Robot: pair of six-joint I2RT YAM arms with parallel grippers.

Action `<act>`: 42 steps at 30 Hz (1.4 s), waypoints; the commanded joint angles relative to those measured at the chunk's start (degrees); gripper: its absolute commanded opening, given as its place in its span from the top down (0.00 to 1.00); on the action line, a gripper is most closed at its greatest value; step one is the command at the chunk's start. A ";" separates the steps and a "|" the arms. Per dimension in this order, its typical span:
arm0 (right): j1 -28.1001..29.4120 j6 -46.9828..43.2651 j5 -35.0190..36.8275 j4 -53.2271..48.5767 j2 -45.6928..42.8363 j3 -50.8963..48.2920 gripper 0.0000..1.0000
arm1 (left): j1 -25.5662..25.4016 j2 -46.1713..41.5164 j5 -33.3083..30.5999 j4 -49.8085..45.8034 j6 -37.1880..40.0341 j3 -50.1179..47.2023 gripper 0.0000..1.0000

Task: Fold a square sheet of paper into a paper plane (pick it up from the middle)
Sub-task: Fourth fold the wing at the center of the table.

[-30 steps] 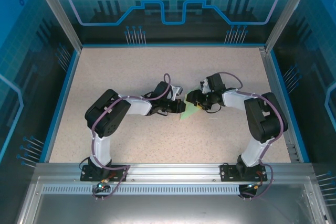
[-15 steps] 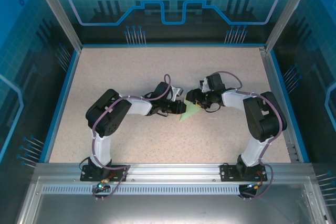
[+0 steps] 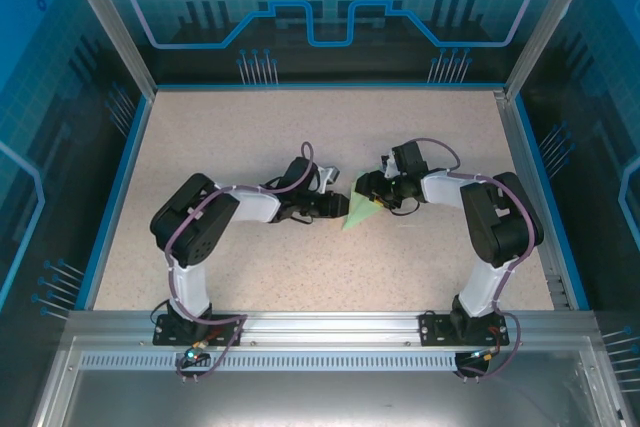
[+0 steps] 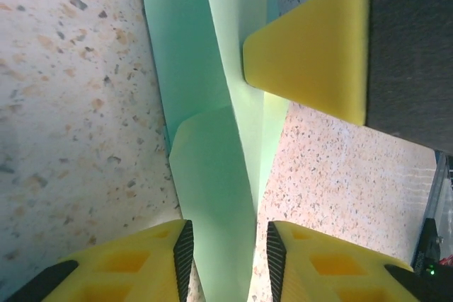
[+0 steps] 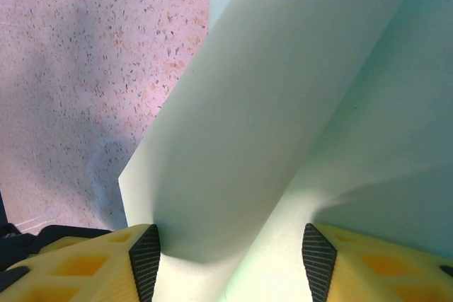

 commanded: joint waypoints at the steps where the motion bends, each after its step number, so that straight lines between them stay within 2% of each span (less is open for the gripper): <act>1: 0.11 0.48 2.22 -2.85 1.37 0.27 0.42 | 0.70 -3.91 -2.74 -0.77 -2.64 -1.41 0.62; 5: 0.15 0.32 3.27 -4.74 1.76 0.82 0.44 | 0.63 -5.05 -3.21 -0.56 -5.58 -1.55 0.61; 11: 0.66 0.04 4.98 -7.23 2.10 1.90 0.45 | 0.06 -5.14 0.87 3.05 -7.96 -1.74 0.62; 24: 1.90 1.36 7.70 -12.82 3.58 5.07 0.47 | -3.07 -0.68 6.20 0.60 -5.73 3.97 0.78; 42: 2.05 2.04 10.38 -16.48 4.73 6.34 0.51 | -3.67 5.02 0.94 -7.49 -4.43 8.81 0.86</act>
